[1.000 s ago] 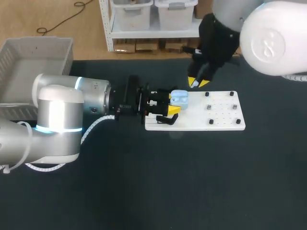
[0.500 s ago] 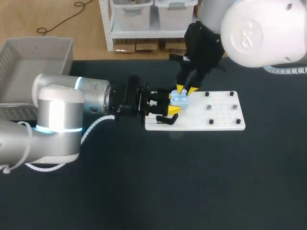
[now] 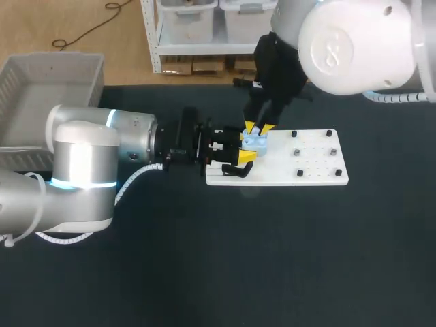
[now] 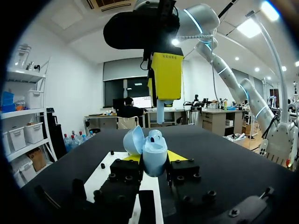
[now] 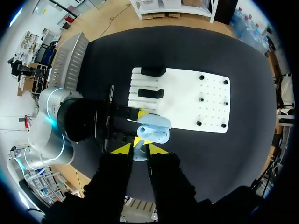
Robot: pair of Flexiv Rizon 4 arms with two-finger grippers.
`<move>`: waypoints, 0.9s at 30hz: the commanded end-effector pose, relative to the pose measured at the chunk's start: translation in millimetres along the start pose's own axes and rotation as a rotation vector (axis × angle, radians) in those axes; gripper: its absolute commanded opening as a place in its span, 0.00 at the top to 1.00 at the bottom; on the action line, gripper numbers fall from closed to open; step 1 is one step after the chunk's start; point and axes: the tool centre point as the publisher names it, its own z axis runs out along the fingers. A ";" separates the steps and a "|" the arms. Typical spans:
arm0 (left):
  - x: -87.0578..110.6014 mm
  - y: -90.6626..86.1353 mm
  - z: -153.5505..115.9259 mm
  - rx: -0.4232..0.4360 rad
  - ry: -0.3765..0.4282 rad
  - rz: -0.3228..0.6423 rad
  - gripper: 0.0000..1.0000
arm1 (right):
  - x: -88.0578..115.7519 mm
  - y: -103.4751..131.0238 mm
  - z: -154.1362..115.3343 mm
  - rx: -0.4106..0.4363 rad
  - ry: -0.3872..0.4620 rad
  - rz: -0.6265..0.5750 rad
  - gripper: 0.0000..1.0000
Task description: Pick up each earbud case from the left stands, insert the matching earbuds, close the lid, and place the case in the box.
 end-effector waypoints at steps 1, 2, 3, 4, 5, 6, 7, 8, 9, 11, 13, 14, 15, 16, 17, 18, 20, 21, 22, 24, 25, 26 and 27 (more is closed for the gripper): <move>-0.2 0.0 -0.2 0.001 0.002 0.000 1.00 | 2.0 -0.8 -0.2 -0.001 -0.005 0.000 1.00; -0.2 0.0 -0.2 0.001 0.002 0.000 1.00 | 2.0 -0.8 -0.2 -0.001 -0.005 0.000 1.00; -0.2 0.0 -0.2 0.001 0.002 0.000 1.00 | 2.0 -0.8 -0.2 -0.001 -0.005 0.000 1.00; -0.2 0.0 -0.2 0.001 0.002 0.000 1.00 | 2.0 -0.8 -0.2 -0.001 -0.005 0.000 1.00; -0.2 0.0 -0.2 0.001 0.002 0.000 1.00 | 2.0 -0.8 -0.2 -0.001 -0.005 0.000 1.00; -0.2 0.0 -0.2 0.001 0.002 0.000 1.00 | 2.0 -0.8 -0.2 -0.001 -0.005 0.000 1.00; -0.2 0.0 -0.2 0.001 0.002 0.000 1.00 | 2.0 -0.8 -0.2 -0.001 -0.005 0.000 1.00; -0.2 0.0 -0.2 0.001 0.002 0.000 1.00 | 2.0 -0.8 -0.2 -0.001 -0.005 0.000 1.00; -0.2 0.0 -0.2 0.001 0.002 0.000 1.00 | 1.5 0.2 0.5 0.003 -0.001 -0.007 1.00; -0.2 0.0 -0.2 0.001 0.002 0.000 1.00 | 0.7 2.7 1.7 0.008 0.018 -0.037 1.00; -0.2 0.0 -0.2 0.001 0.002 0.000 1.00 | 0.5 5.0 3.8 0.026 0.027 -0.063 1.00; -0.2 0.0 -0.2 0.001 0.002 0.000 1.00 | 0.4 5.8 4.7 0.026 0.037 -0.078 1.00; -0.2 0.0 -0.2 0.001 0.002 0.000 1.00 | 0.5 6.6 5.8 0.031 0.045 -0.093 1.00; -0.2 0.0 -0.2 0.001 0.002 0.000 1.00 | 0.5 7.1 7.1 0.042 0.049 -0.105 1.00; -0.2 0.0 -0.2 0.001 0.002 0.000 1.00 | 0.4 7.1 8.0 0.046 0.054 -0.116 1.00; -0.2 0.0 -0.2 0.001 0.002 0.000 1.00 | -0.1 6.7 8.9 0.041 0.060 -0.127 1.00; -0.2 0.0 -0.2 0.001 0.002 0.000 1.00 | -1.4 4.5 10.2 0.034 0.069 -0.144 1.00; -0.2 0.0 -0.2 0.001 0.002 0.000 1.00 | -2.5 2.9 10.8 0.029 0.073 -0.149 1.00; -0.2 0.0 -0.2 0.001 0.002 0.000 1.00 | -3.5 1.6 11.4 0.025 0.077 -0.153 1.00; -0.2 0.0 -0.2 0.001 0.002 0.000 1.00 | -4.9 -0.5 12.4 0.024 0.082 -0.161 1.00; -0.2 0.0 -0.2 0.001 0.002 0.000 1.00 | -5.7 -1.6 13.2 0.025 0.084 -0.163 1.00; -0.2 0.0 -0.2 0.001 0.002 0.000 1.00 | -6.3 -2.5 13.8 0.028 0.086 -0.165 1.00; -0.2 0.0 -0.2 0.001 0.002 0.000 1.00 | -6.7 -3.3 14.1 0.028 0.087 -0.165 1.00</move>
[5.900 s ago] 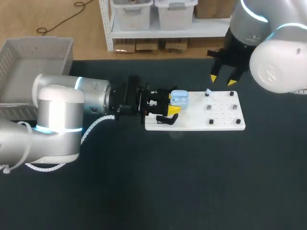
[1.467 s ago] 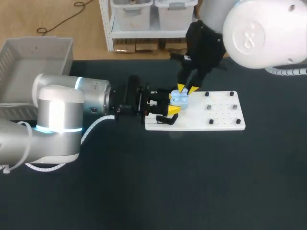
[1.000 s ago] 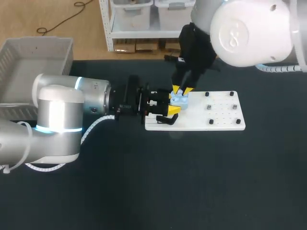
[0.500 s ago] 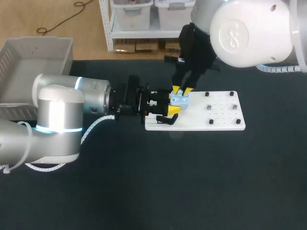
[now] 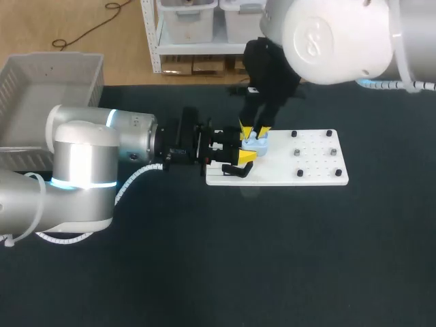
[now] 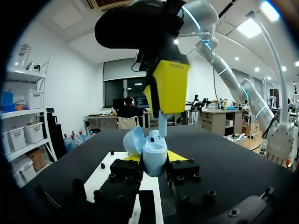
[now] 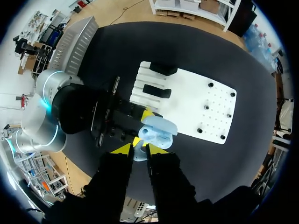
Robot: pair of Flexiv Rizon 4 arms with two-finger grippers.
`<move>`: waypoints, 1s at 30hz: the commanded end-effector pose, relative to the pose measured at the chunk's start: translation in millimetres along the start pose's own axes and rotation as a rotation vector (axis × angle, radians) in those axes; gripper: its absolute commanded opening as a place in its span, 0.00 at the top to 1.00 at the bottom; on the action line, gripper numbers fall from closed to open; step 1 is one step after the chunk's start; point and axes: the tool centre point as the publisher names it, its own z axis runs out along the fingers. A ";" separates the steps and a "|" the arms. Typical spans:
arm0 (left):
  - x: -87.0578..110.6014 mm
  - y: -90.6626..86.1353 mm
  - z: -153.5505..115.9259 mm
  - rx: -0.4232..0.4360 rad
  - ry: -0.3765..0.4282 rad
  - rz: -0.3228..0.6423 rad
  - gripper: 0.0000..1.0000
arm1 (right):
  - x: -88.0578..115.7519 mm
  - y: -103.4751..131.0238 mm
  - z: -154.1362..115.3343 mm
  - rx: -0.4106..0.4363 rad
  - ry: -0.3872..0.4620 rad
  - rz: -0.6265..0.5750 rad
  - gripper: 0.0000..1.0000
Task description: Pick up each earbud case from the left stands, insert the matching earbuds, close the lid, and place the case in the box.
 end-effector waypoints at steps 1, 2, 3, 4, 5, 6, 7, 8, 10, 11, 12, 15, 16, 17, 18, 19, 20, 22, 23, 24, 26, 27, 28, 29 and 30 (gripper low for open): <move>-0.2 0.0 -0.2 0.001 0.002 0.000 1.00 | -5.9 -3.2 1.3 -0.003 0.016 -0.001 1.00; -0.2 0.0 -0.2 0.001 0.002 0.000 1.00 | -6.1 -3.9 1.4 -0.003 0.016 0.000 1.00; -0.2 0.0 -0.2 0.001 0.002 0.000 1.00 | -6.2 -4.4 1.5 -0.004 0.016 0.001 1.00; -0.2 0.0 -0.2 0.001 0.002 0.000 1.00 | -6.3 -4.9 1.6 -0.005 0.016 0.003 1.00; -0.2 0.0 -0.2 0.001 0.002 0.000 1.00 | -6.4 -5.3 2.0 -0.006 0.016 0.004 1.00; -0.2 0.0 -0.2 0.001 0.002 0.000 1.00 | -6.5 -5.4 2.5 -0.006 0.016 0.005 1.00; -0.2 0.0 -0.2 0.001 0.002 0.000 1.00 | -6.5 -5.1 3.2 -0.005 0.016 0.006 1.00; -0.2 0.0 -0.2 0.001 0.002 0.000 1.00 | -6.4 -4.6 3.7 -0.005 0.017 0.006 1.00; -0.2 0.0 -0.2 0.001 0.002 0.000 1.00 | -5.8 -2.9 4.6 -0.002 0.020 0.004 1.00; -0.2 0.0 -0.2 0.001 0.002 0.000 1.00 | -5.4 -2.1 5.0 0.000 0.021 0.004 1.00; -0.2 0.0 -0.2 0.001 0.002 0.000 1.00 | -5.1 -1.4 5.2 0.000 0.022 0.003 1.00; -0.2 0.0 -0.2 0.001 0.002 0.000 1.00 | -3.8 0.1 6.0 0.007 0.026 0.006 1.00; -0.2 0.0 -0.2 0.001 0.002 0.000 1.00 | -3.5 0.4 6.1 0.008 0.027 0.007 1.00; -0.2 0.0 -0.2 0.001 0.002 0.000 1.00 | -3.2 0.6 6.3 0.009 0.029 0.007 1.00; -0.2 0.0 -0.2 0.001 0.002 0.000 1.00 | -3.1 0.8 6.5 0.010 0.029 0.007 1.00; -0.2 0.0 -0.2 0.001 0.002 0.000 1.00 | -3.0 0.8 6.7 0.011 0.030 0.008 1.00; -0.2 0.0 -0.2 0.001 0.002 0.000 1.00 | -3.0 0.7 7.0 0.011 0.031 0.009 1.00; -0.2 0.0 -0.2 0.001 0.002 0.000 1.00 | -3.0 0.5 7.4 0.011 0.033 0.012 1.00; -0.2 0.0 -0.2 0.001 0.002 0.000 1.00 | -3.0 0.5 7.5 0.011 0.033 0.012 1.00; -0.2 0.0 -0.2 0.001 0.002 0.000 1.00 | -3.0 0.5 7.6 0.011 0.033 0.013 1.00; -0.2 0.0 -0.2 0.001 0.002 0.000 1.00 | -3.1 0.5 8.2 0.011 0.034 0.014 1.00; -0.2 0.0 -0.2 0.001 0.002 0.000 1.00 | -3.2 0.5 8.7 0.010 0.035 0.015 1.00; -0.2 0.0 -0.2 0.001 0.002 0.000 1.00 | -3.4 0.4 9.2 0.010 0.036 0.015 1.00; -0.2 0.0 -0.2 0.001 0.002 0.000 1.00 | -3.7 0.1 9.7 0.010 0.037 0.016 1.00; -0.2 0.0 -0.2 0.001 0.002 0.000 1.00 | -3.9 -0.1 10.2 0.009 0.038 0.017 1.00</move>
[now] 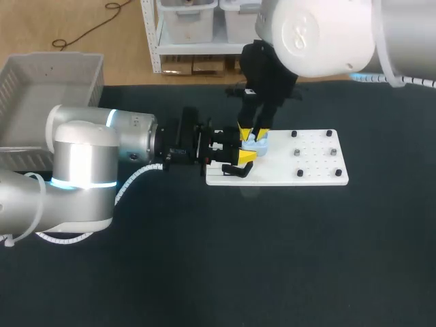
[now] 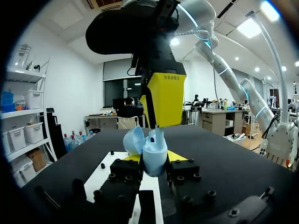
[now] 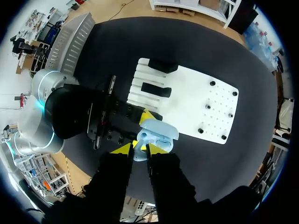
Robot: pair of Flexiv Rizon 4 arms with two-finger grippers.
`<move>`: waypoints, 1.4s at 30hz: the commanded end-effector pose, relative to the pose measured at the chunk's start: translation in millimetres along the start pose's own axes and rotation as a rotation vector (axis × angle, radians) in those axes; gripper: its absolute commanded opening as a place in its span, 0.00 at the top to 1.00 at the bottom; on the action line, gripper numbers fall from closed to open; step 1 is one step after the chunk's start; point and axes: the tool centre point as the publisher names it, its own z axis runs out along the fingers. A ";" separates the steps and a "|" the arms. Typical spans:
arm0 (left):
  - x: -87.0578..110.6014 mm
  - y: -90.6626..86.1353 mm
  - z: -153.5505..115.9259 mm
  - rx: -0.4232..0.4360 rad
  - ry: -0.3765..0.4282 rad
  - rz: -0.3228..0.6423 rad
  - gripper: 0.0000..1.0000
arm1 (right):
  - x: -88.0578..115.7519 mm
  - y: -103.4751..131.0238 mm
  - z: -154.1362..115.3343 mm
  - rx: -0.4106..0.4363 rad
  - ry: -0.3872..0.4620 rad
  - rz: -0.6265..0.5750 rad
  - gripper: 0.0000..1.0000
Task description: Pick up each earbud case from the left stands, insert the matching earbuds, close the lid, and place the case in the box.
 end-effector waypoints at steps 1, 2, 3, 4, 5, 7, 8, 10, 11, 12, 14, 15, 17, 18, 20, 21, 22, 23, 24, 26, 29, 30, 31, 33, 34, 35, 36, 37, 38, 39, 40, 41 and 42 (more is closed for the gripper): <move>-0.2 0.0 -0.2 0.001 0.002 0.000 1.00 | -1.8 -0.6 1.9 -0.001 0.003 0.003 1.00; -0.2 0.0 -0.2 0.001 0.002 0.000 1.00 | -1.9 -0.8 2.1 -0.002 0.004 0.003 1.00; -0.2 0.0 -0.2 0.001 0.002 0.000 1.00 | -2.1 -0.9 2.3 -0.003 0.005 0.003 1.00; -0.2 0.0 -0.2 0.001 0.002 0.000 1.00 | -2.3 -1.0 2.4 -0.004 0.005 0.003 1.00; -0.2 0.0 -0.2 0.001 0.002 0.000 1.00 | -2.7 -1.2 2.6 -0.005 0.005 0.003 1.00; -0.2 0.0 -0.2 0.001 0.002 0.000 1.00 | -3.5 -1.4 2.9 -0.006 0.006 0.004 1.00; -0.2 0.0 -0.2 0.001 0.002 0.000 1.00 | -4.0 -1.5 3.1 -0.007 0.006 0.003 1.00; -0.2 0.0 -0.2 0.001 0.002 0.000 1.00 | -5.0 -1.4 3.8 -0.007 0.008 0.002 1.00; -0.2 0.0 -0.2 0.001 0.002 0.000 1.00 | -5.4 -1.4 4.1 -0.007 0.009 0.002 1.00; -0.2 0.0 -0.2 0.001 0.002 0.000 1.00 | -5.8 -1.3 4.4 -0.007 0.010 0.001 1.00; -0.2 0.0 -0.2 0.001 0.002 0.000 1.00 | -6.6 -1.3 4.9 -0.006 0.011 0.001 1.00; -0.2 0.0 -0.2 0.001 0.002 0.000 1.00 | -7.1 -1.3 5.1 -0.006 0.012 0.000 1.00; -0.2 0.0 -0.2 0.001 0.002 0.000 1.00 | -8.0 -1.4 5.6 -0.004 0.014 0.000 1.00; -0.2 0.0 -0.2 0.001 0.002 0.000 1.00 | -8.4 -1.4 5.9 -0.003 0.015 0.000 1.00; -0.2 0.0 -0.2 0.001 0.002 0.000 1.00 | -9.3 -1.8 6.5 -0.002 0.017 0.001 1.00; -0.2 0.0 -0.2 0.001 0.002 0.000 1.00 | -9.8 -1.9 6.9 0.000 0.018 0.002 1.00; -0.2 0.0 -0.2 0.001 0.002 0.000 1.00 | -10.1 -2.0 7.3 0.001 0.019 0.003 1.00; -0.2 0.0 -0.2 0.001 0.002 0.000 1.00 | -10.5 -2.0 7.7 0.002 0.021 0.004 1.00; -0.2 0.0 -0.2 0.001 0.002 0.000 1.00 | -10.8 -2.0 8.0 0.004 0.022 0.005 1.00; -0.2 0.0 -0.2 0.001 0.002 0.000 1.00 | -11.4 -2.0 8.5 0.009 0.025 0.008 1.00; -0.2 0.0 -0.2 0.001 0.002 0.000 1.00 | -12.0 -2.0 9.2 0.013 0.028 0.010 1.00; -0.2 0.0 -0.2 0.001 0.002 0.000 1.00 | -12.0 -1.9 9.2 0.013 0.029 0.011 0.99; -0.2 0.0 -0.2 0.001 0.002 0.000 1.00 | -12.0 -1.9 9.3 0.013 0.030 0.011 0.71; -0.2 0.0 -0.2 0.001 0.002 0.000 1.00 | -11.3 -0.7 8.7 0.014 0.028 0.009 0.36; -0.2 0.0 -0.2 0.001 0.002 0.000 1.00 | -10.7 -0.1 8.0 0.016 0.027 0.008 0.25; -0.2 0.0 -0.2 0.001 0.002 0.000 1.00 | -10.0 0.5 7.2 0.017 0.025 0.007 0.11; -0.2 0.0 -0.2 0.001 0.002 0.000 1.00 | -9.3 1.1 6.2 0.018 0.023 0.006 0.02; -0.2 0.0 -0.2 0.001 0.002 0.000 1.00 | -8.4 1.6 5.2 0.019 0.022 0.005 0.00; -0.2 0.0 -0.2 0.001 0.002 0.000 1.00 | -7.3 2.3 3.9 0.021 0.020 0.004 0.00; -0.2 0.0 -0.2 0.001 0.002 0.000 1.00 | -5.7 3.2 2.2 0.022 0.016 0.003 0.00; -0.2 0.0 -0.2 0.001 0.002 0.000 1.00 | -3.8 4.2 0.0 0.021 0.012 0.000 0.00; -0.2 0.0 -0.2 0.001 0.002 0.000 1.00 | -2.0 5.2 -2.3 0.019 0.008 -0.002 0.00; -0.2 0.0 -0.2 0.001 0.002 0.000 1.00 | -0.2 6.2 -4.9 0.019 0.002 -0.005 0.00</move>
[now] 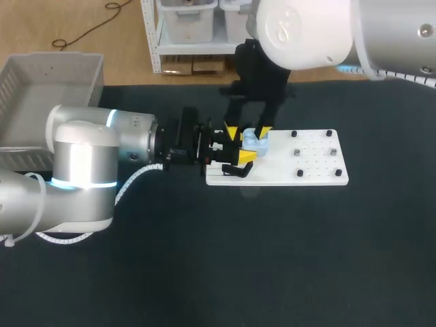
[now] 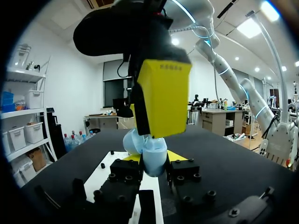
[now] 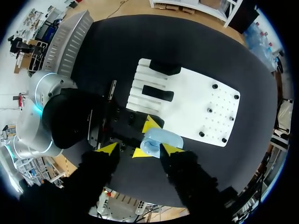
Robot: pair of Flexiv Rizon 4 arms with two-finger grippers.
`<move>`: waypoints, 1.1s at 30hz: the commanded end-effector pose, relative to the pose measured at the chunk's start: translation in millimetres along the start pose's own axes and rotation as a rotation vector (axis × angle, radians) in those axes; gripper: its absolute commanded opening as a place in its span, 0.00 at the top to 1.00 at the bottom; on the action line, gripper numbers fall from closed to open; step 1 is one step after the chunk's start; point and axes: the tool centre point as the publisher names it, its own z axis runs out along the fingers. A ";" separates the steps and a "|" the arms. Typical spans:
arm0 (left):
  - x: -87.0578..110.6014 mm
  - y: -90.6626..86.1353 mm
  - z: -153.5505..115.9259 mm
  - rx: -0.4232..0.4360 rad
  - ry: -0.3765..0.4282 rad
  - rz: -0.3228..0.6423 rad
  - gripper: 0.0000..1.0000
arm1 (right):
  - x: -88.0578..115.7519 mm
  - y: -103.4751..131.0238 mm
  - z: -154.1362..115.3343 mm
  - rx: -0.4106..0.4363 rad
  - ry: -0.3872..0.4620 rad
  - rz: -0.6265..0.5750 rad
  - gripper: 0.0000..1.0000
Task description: Pick up each earbud case from the left stands, insert the matching earbuds, close the lid, and place the case in the box.
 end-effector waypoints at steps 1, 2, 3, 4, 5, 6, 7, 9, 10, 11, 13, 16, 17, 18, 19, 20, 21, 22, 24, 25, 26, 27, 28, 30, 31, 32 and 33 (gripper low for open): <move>-0.8 -0.2 -0.5 0.001 0.001 0.000 1.00 | 11.9 1.5 -10.0 -0.002 -0.026 -0.005 0.00; -0.8 -0.2 -0.5 0.001 0.001 0.000 1.00 | 13.2 2.0 -12.8 -0.005 -0.032 -0.007 0.00; -0.8 -0.2 -0.5 0.001 0.001 0.000 1.00 | 14.3 2.2 -15.9 -0.004 -0.041 -0.006 0.00; -0.8 -0.2 -0.5 0.001 0.001 0.000 1.00 | 15.2 1.6 -20.0 -0.006 -0.052 -0.003 0.00; -0.8 -0.2 -0.5 0.001 0.001 0.000 1.00 | 15.1 0.0 -23.5 -0.007 -0.064 0.005 0.00; -0.8 -0.2 -0.5 0.001 0.001 0.000 1.00 | 13.7 -3.1 -27.1 -0.006 -0.076 0.021 0.00; -0.8 -0.2 -0.5 0.001 0.001 0.000 1.00 | 11.3 -7.5 -30.7 -0.006 -0.087 0.042 0.00; -0.8 -0.2 -0.5 0.001 0.001 0.000 1.00 | 4.8 -18.1 -35.1 -0.001 -0.114 0.117 0.00; -0.8 -0.2 -0.5 0.001 0.001 0.000 1.00 | 0.8 -24.2 -36.6 0.002 -0.125 0.158 0.00; -0.8 -0.2 -0.5 0.001 0.001 0.000 1.00 | -4.2 -31.0 -37.7 0.008 -0.135 0.205 0.00; -0.8 -0.2 -0.5 0.001 0.001 0.000 1.00 | -13.7 -43.6 -38.0 0.019 -0.153 0.289 0.00; -0.8 -0.2 -0.5 0.001 0.001 0.000 1.00 | -26.3 -59.9 -36.4 0.027 -0.176 0.389 0.00; -0.8 -0.2 -0.5 0.001 0.001 0.000 1.00 | -31.5 -64.6 -34.5 0.035 -0.181 0.413 0.00; -0.8 -0.2 -0.5 0.001 0.001 0.000 1.00 | -35.1 -68.3 -32.9 0.036 -0.179 0.431 0.00; -0.8 -0.2 -0.5 0.001 0.001 0.000 1.00 | -38.0 -71.6 -31.3 0.037 -0.174 0.444 0.00; -0.8 -0.2 -0.5 0.001 0.001 0.000 1.00 | -41.7 -75.2 -28.6 0.040 -0.168 0.456 0.00; -0.8 -0.2 -0.5 0.001 0.001 0.000 1.00 | -46.0 -79.1 -24.8 0.038 -0.158 0.470 0.00; -0.8 -0.2 -0.5 0.001 0.001 0.000 1.00 | -47.8 -80.9 -23.0 0.040 -0.156 0.475 0.00; -0.8 -0.2 -0.5 0.001 0.001 0.000 1.00 | -53.8 -87.2 -15.1 0.042 -0.136 0.491 0.00; -0.8 -0.2 -0.5 0.001 0.001 0.000 1.00 | -55.2 -88.9 -12.1 0.044 -0.132 0.495 0.00; -0.8 -0.2 -0.5 0.001 0.001 0.000 1.00 | -56.1 -90.0 -10.1 0.044 -0.124 0.497 0.00; -0.8 -0.2 -0.5 0.001 0.001 0.000 1.00 | -56.8 -91.4 -6.1 0.042 -0.109 0.497 0.00; -0.8 -0.2 -0.5 0.001 0.001 0.000 1.00 | -57.2 -92.1 -4.2 0.043 -0.104 0.498 0.00; -0.8 -0.2 -0.5 0.001 0.001 0.000 1.00 | -55.8 -92.7 0.6 0.041 -0.092 0.500 0.00; -0.8 -0.2 -0.5 0.001 0.001 0.000 1.00 | -54.2 -92.2 1.8 0.044 -0.087 0.499 0.00; -0.8 -0.2 -0.5 0.001 0.001 0.000 1.00 | -53.4 -92.0 2.3 0.044 -0.083 0.498 0.00; -0.8 -0.2 -0.5 0.001 0.001 0.000 1.00 | -50.7 -90.9 3.7 0.043 -0.072 0.495 0.00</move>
